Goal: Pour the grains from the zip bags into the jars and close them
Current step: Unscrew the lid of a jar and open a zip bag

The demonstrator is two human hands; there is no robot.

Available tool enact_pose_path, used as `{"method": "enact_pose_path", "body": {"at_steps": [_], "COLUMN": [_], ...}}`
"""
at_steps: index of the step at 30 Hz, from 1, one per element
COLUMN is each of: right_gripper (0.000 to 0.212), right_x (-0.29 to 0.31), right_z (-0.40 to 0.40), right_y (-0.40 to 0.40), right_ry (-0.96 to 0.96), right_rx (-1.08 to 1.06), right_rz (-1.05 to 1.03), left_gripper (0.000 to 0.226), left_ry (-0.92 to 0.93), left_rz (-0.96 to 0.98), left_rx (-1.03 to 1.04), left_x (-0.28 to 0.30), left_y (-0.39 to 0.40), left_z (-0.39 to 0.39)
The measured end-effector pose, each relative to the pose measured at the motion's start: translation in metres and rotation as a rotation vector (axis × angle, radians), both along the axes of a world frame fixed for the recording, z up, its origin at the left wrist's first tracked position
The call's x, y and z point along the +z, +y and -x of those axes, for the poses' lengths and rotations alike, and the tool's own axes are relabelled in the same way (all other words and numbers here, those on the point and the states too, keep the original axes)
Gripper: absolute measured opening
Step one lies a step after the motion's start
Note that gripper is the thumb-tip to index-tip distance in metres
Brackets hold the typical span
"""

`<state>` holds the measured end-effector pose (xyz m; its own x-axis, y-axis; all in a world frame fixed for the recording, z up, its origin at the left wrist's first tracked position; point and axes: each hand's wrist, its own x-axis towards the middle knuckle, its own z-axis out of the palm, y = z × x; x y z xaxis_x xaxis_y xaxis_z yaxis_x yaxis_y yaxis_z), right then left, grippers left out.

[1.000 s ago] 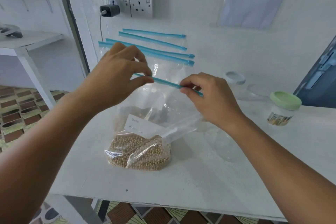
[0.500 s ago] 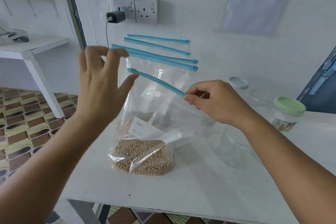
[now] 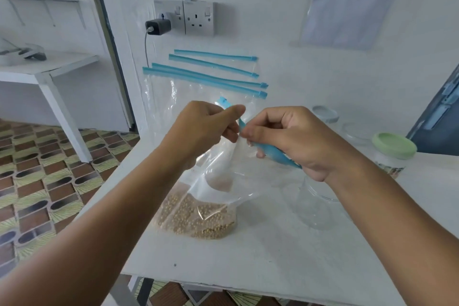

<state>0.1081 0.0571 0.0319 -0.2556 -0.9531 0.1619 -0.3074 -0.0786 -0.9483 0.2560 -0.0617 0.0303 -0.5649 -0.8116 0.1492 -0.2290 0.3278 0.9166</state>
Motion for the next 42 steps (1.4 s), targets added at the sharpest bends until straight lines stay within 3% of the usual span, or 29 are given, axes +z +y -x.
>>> {"method": "enact_pose_path", "body": {"at_steps": [7,15,20,26,30,36,38,42], "right_gripper": [0.004,0.005,0.007,0.044,0.026,0.009,0.018,0.036], "right_x": [0.008,0.021,0.01,0.009,0.011,0.001,-0.002,0.0], "right_z": [0.003,0.023,0.041,0.055,0.059,0.068,0.072,0.093], "right_y": [0.018,0.032,0.041,0.05,0.048,0.042,0.041,0.051], "right_ry": [-0.068,-0.271,-0.29,-0.179,-0.105,-0.18,-0.034,0.758], "right_rx": [-0.032,-0.156,-0.236,-0.311,-0.297,-0.286,-0.322,-0.393], "right_rz": [0.061,0.133,0.056,-0.024,-0.029,-0.03,0.015,0.007], "left_gripper": [0.024,0.023,0.021,0.029,0.02,0.02,0.021,0.022], "left_ry": [-0.003,0.183,0.155,0.254,0.288,0.317,0.287,0.123], "left_rz": [-0.14,0.014,-0.057,-0.21,-0.237,-0.143,-0.063,0.185], "left_rx": [-0.1,-0.115,-0.174,-0.207,-0.234,-0.156,-0.113,0.063], "left_x": [0.019,0.047,0.029,0.003,-0.004,-0.008,-0.007,-0.007], "left_y": [0.006,0.015,0.021,0.03,0.037,0.038,0.036,0.018], "left_z": [0.015,0.06,0.085,0.089,0.086,0.075,0.071,0.046]}}
